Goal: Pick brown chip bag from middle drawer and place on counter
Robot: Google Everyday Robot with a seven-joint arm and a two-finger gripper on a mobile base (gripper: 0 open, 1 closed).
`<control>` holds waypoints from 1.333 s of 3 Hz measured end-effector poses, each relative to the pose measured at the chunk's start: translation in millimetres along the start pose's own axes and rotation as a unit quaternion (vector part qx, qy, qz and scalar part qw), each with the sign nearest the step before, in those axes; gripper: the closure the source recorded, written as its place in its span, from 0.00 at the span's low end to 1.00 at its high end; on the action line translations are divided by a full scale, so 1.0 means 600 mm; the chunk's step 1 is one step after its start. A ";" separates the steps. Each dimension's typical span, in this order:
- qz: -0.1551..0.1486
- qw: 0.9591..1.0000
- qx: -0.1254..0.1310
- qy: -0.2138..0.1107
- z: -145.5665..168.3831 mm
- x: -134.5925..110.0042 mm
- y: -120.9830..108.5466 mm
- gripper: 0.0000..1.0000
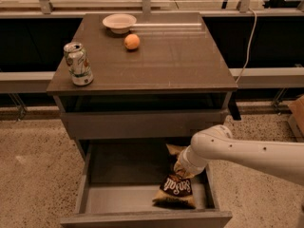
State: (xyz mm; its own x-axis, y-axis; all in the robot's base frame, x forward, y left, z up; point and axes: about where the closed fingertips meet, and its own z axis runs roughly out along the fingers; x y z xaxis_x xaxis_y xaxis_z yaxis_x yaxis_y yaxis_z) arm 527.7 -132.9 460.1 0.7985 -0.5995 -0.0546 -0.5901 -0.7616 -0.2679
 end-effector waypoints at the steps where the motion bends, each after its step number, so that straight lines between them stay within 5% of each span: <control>1: -0.011 0.998 0.061 0.019 -0.092 -0.011 -0.019 1.00; 3: -0.025 0.985 0.169 0.028 -0.295 -0.045 -0.039 1.00; 4: -0.025 0.970 0.240 0.030 -0.428 -0.050 -0.040 1.00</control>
Offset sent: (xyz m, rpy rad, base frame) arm -0.0340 -0.0098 0.2042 0.2136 -0.3136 0.0285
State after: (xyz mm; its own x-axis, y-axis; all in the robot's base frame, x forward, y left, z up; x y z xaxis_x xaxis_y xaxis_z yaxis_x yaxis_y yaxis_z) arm 487.4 -159.6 715.2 0.8075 -0.5895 0.0214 -0.4165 -0.5955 -0.6870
